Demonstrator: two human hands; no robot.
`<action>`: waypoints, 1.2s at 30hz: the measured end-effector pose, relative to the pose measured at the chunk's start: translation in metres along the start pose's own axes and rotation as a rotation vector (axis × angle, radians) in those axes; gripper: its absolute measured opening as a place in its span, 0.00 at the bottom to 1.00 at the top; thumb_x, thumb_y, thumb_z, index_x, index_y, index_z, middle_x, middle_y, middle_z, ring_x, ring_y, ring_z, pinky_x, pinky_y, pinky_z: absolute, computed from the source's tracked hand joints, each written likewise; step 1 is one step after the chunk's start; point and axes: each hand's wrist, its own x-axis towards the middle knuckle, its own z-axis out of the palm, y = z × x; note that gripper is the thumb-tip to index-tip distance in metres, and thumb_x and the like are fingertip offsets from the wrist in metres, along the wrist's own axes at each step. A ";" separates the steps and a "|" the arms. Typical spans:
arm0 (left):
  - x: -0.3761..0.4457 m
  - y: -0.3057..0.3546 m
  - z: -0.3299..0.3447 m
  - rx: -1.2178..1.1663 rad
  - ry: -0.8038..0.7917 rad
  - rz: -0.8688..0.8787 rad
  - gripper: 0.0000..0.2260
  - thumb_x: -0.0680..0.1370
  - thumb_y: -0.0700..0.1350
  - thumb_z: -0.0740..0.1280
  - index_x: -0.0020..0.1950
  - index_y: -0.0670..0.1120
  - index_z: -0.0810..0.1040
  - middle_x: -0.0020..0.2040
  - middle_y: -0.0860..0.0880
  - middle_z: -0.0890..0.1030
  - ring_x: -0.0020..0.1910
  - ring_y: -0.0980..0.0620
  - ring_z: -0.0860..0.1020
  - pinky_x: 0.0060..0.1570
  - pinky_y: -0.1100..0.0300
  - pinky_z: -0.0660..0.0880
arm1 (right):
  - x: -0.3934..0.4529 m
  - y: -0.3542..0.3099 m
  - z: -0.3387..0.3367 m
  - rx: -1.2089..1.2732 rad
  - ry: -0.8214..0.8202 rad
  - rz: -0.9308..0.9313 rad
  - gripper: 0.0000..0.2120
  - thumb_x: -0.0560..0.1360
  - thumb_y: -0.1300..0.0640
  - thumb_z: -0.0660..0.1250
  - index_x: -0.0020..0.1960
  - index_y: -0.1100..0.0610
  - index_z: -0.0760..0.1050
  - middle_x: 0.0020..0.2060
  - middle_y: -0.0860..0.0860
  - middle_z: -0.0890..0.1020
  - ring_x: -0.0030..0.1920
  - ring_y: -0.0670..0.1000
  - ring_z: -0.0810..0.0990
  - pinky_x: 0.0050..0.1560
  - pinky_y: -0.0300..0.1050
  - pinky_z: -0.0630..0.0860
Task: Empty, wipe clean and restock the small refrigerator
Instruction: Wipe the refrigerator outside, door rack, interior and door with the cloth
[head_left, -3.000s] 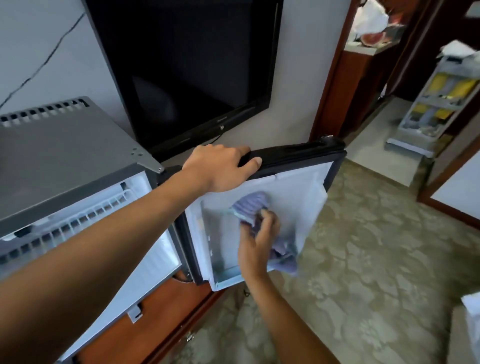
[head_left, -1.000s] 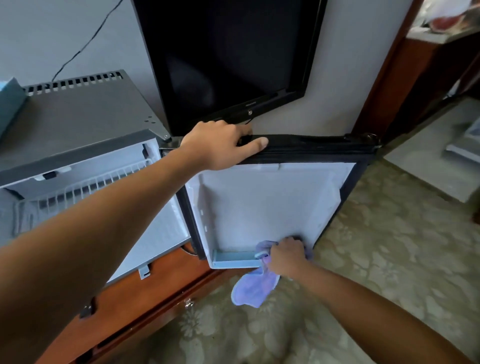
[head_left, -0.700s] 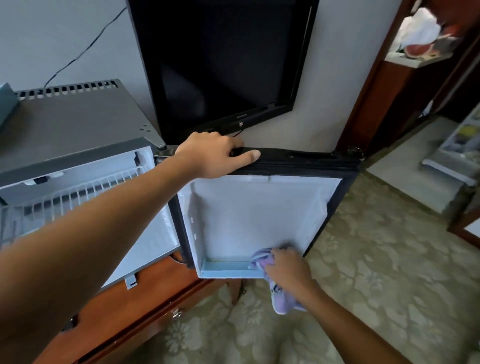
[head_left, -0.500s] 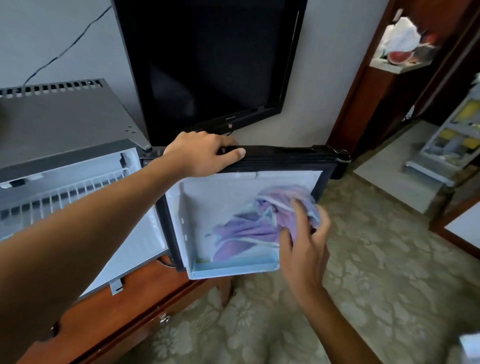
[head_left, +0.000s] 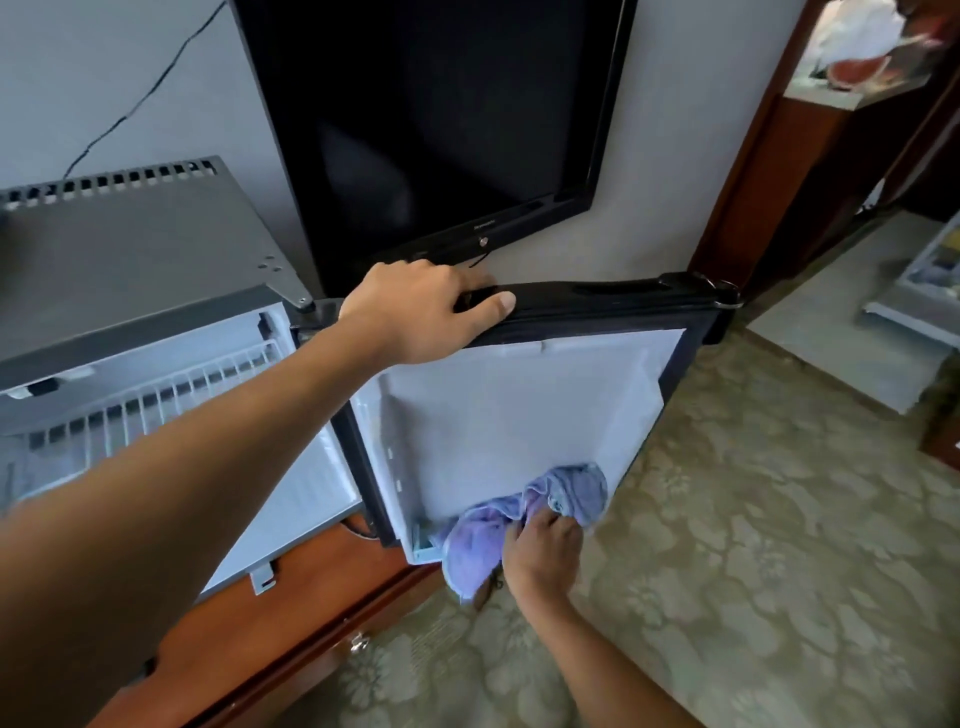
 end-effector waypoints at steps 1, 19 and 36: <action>0.001 -0.001 0.000 0.000 0.003 0.001 0.27 0.80 0.72 0.46 0.71 0.64 0.72 0.56 0.49 0.84 0.56 0.41 0.80 0.51 0.49 0.73 | 0.005 -0.010 -0.005 0.043 -0.025 0.037 0.25 0.62 0.52 0.83 0.44 0.69 0.76 0.35 0.68 0.79 0.38 0.66 0.80 0.39 0.55 0.79; 0.012 0.002 -0.001 -0.041 -0.035 -0.100 0.23 0.82 0.66 0.49 0.69 0.61 0.74 0.61 0.47 0.83 0.61 0.39 0.78 0.53 0.48 0.68 | -0.033 -0.151 -0.064 0.653 0.398 -0.643 0.11 0.75 0.62 0.66 0.56 0.62 0.80 0.56 0.58 0.81 0.57 0.61 0.80 0.61 0.54 0.75; 0.022 0.019 -0.014 -0.116 -0.268 -0.193 0.24 0.79 0.68 0.46 0.57 0.61 0.78 0.56 0.51 0.79 0.57 0.44 0.76 0.61 0.48 0.69 | -0.023 0.006 -0.296 1.184 0.471 -0.109 0.10 0.76 0.60 0.65 0.41 0.46 0.77 0.30 0.39 0.77 0.33 0.38 0.72 0.38 0.33 0.69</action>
